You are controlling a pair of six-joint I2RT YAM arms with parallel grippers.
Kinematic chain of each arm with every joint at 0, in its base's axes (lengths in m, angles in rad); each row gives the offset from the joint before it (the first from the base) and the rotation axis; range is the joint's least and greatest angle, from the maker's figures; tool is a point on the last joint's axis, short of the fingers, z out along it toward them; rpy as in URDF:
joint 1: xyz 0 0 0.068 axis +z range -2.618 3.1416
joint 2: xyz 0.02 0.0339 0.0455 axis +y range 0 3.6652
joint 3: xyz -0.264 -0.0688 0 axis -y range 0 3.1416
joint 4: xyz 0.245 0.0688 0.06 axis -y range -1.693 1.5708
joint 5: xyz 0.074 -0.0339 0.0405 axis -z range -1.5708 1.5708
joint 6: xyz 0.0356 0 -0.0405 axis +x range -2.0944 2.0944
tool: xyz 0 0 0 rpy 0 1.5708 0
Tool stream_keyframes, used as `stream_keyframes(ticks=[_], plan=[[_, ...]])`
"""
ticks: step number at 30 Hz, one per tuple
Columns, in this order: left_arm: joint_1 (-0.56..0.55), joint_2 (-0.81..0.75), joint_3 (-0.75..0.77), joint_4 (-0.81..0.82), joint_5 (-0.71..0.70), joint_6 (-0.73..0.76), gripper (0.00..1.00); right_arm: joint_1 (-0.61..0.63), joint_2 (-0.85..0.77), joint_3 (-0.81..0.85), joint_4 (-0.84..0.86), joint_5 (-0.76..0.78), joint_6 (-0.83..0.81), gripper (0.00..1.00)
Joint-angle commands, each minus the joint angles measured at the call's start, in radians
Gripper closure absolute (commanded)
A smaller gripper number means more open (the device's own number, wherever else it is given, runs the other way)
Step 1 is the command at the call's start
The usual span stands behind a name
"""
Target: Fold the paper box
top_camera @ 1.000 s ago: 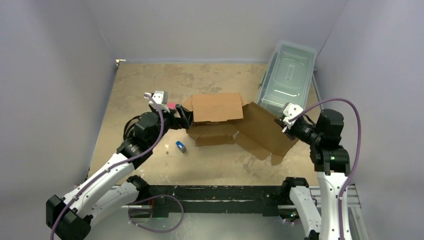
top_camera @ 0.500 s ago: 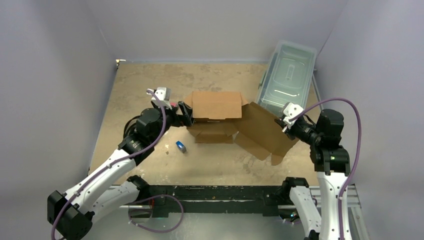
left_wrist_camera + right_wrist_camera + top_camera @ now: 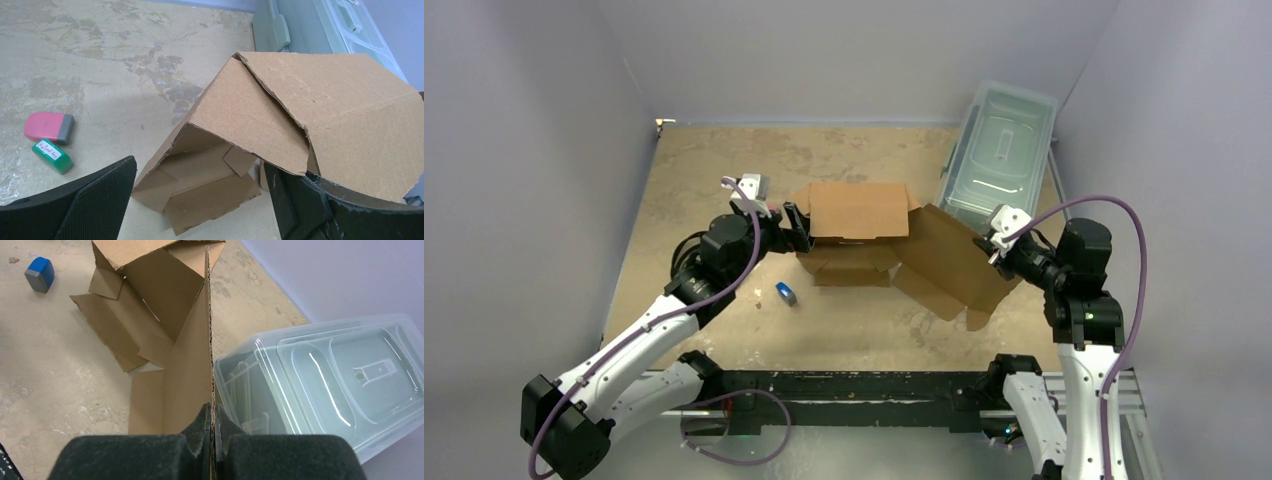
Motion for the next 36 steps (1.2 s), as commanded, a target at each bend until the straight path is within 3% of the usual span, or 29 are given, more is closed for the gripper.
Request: stream_keyframes(ticks=[1, 36], plan=[[0.002, 0.002, 0.033, 0.043, 0.01, -0.004, 0.01, -0.004, -0.011, 0.015, 0.021, -0.005, 0.028, 1.0], [0.003, 0.047, -0.114, 0.296, 0.009, -0.026, 0.01, -0.004, -0.024, -0.014, 0.053, 0.011, 0.053, 1.0]])
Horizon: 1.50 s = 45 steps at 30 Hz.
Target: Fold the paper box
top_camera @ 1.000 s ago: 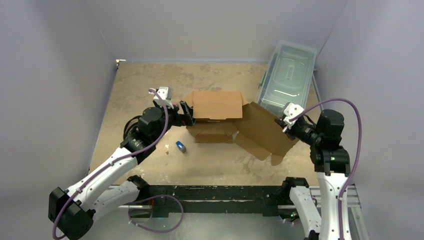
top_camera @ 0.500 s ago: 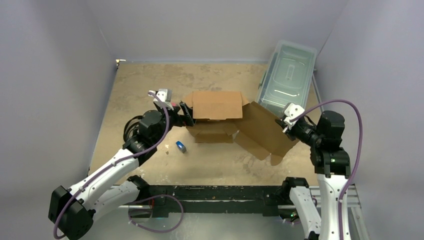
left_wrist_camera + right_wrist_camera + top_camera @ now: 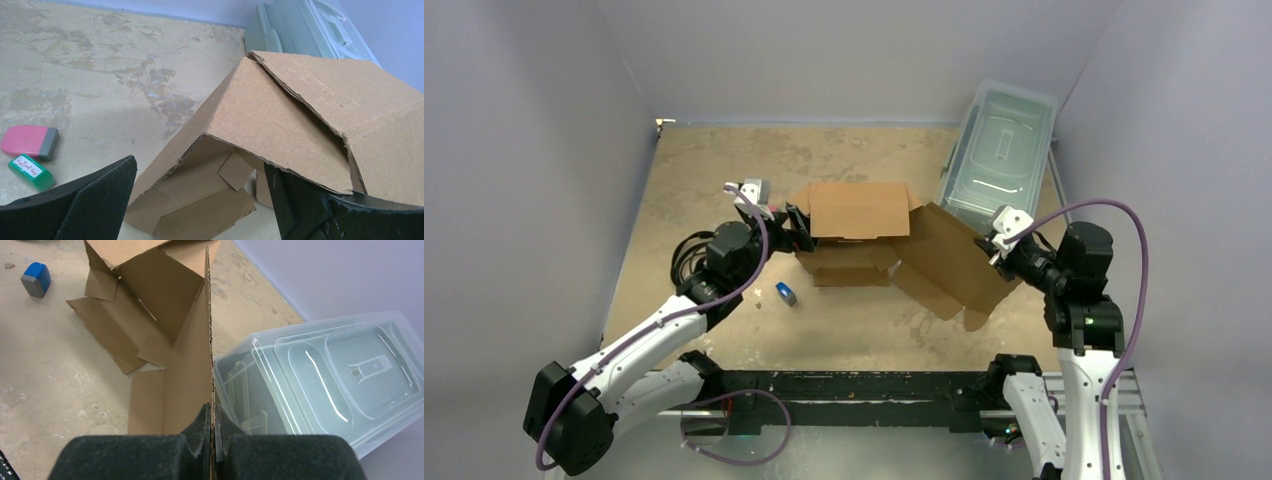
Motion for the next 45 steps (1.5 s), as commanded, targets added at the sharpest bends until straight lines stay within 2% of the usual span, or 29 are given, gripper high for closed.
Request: stream_keyframes(ticks=[1, 33, 41, 45], plan=[[0.002, 0.011, -0.013, 0.074, 0.009, -0.011, 0.01, -0.004, 0.0, -0.005, 0.039, -0.006, 0.026, 1.0], [0.002, 0.022, -0.047, 0.123, -0.002, -0.029, 0.01, -0.004, -0.001, -0.014, 0.049, -0.007, 0.032, 1.0], [0.006, 0.044, -0.039, 0.14, 0.063, -0.038, 0.01, -0.004, -0.001, -0.017, 0.055, -0.026, 0.037, 1.0], [0.009, 0.036, 0.027, 0.013, 0.023, -0.029, 0.0, -0.004, 0.008, -0.017, 0.047, -0.043, 0.033, 1.0]])
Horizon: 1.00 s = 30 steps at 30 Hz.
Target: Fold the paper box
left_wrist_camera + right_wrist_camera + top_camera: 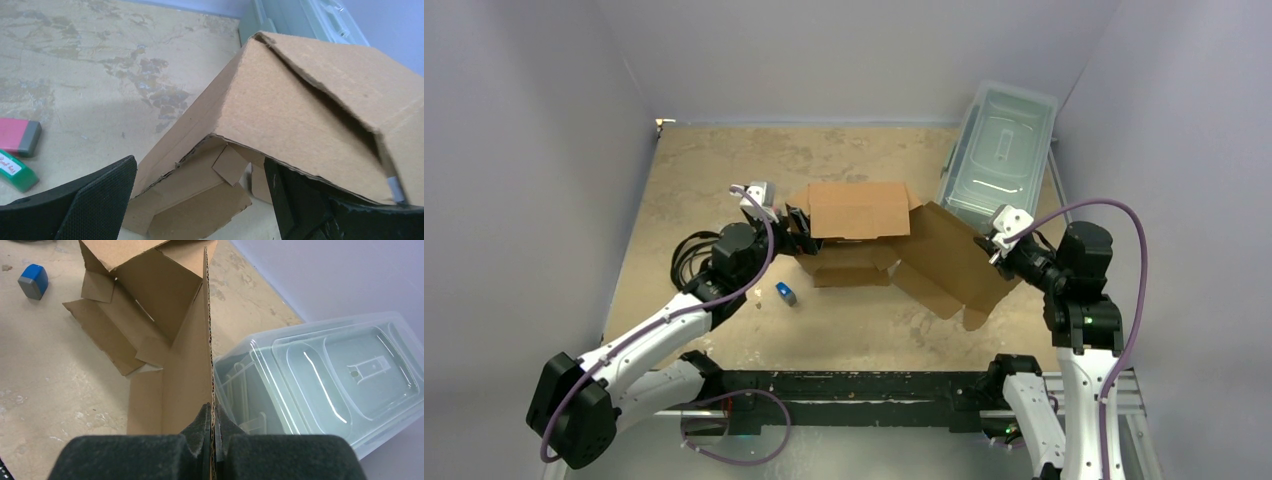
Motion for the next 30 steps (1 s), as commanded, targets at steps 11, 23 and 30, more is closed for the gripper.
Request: stream_keyframes(ticks=[11, 23, 30], plan=[[0.009, -0.061, 0.121, -0.208, 0.086, 0.268, 0.01, -0.004, 0.056, 0.023, 0.024, -0.042, 0.017, 1.0], [0.009, -0.171, 0.043, -0.185, 0.213, 0.224, 0.0, -0.004, 0.108, 0.103, 0.129, 0.091, 0.111, 1.0], [0.009, -0.214, 0.029, -0.242, 0.235, 0.139, 0.01, -0.004, 0.165, 0.177, 0.159, 0.173, 0.088, 1.0]])
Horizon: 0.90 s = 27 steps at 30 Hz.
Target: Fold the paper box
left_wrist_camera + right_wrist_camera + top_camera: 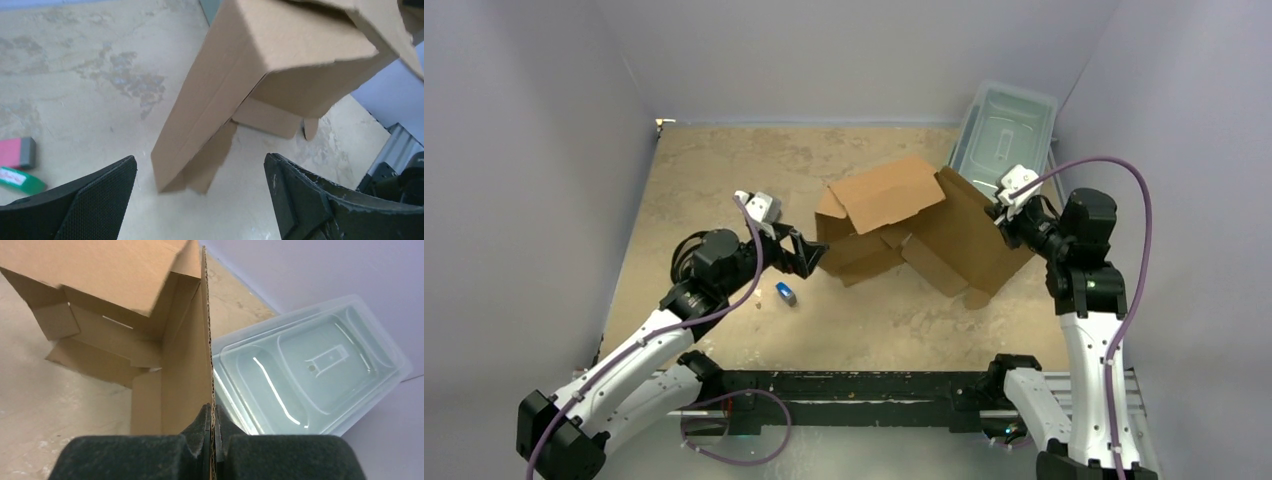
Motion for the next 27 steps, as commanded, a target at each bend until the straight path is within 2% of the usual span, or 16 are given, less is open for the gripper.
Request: stream_keyframes(ticks=[1, 6, 10, 14, 17, 22, 25, 27], plan=[[0.003, -0.067, -0.008, -0.035, 0.011, -0.057, 0.01, -0.004, 0.018, 0.076, 0.078, 0.053, 0.002, 1.0], [0.003, -0.166, -0.016, -0.09, -0.074, -0.084, 0.03, -0.004, 0.032, 0.068, 0.079, 0.045, -0.013, 1.0], [0.003, -0.185, -0.018, -0.087, -0.114, -0.114, 0.17, -0.004, 0.032, 0.04, 0.091, 0.035, -0.019, 1.0], [0.004, -0.151, 0.049, -0.165, -0.287, -0.085, 0.37, -0.004, 0.049, 0.036, 0.089, 0.0, -0.015, 1.0], [0.004, -0.118, 0.092, -0.172, -0.325, -0.047, 0.47, -0.002, 0.055, 0.033, 0.091, -0.02, -0.008, 1.0], [0.004, -0.032, 0.118, -0.101, -0.358, 0.038, 0.51, 0.003, 0.058, 0.018, 0.1, -0.03, -0.004, 1.0], [0.005, 0.047, 0.121, -0.004, -0.332, 0.078, 0.59, 0.007, 0.063, 0.021, 0.101, -0.035, -0.001, 1.0], [0.005, 0.107, 0.132, 0.046, -0.264, 0.075, 0.7, 0.008, 0.065, 0.026, 0.102, -0.036, 0.005, 1.0]])
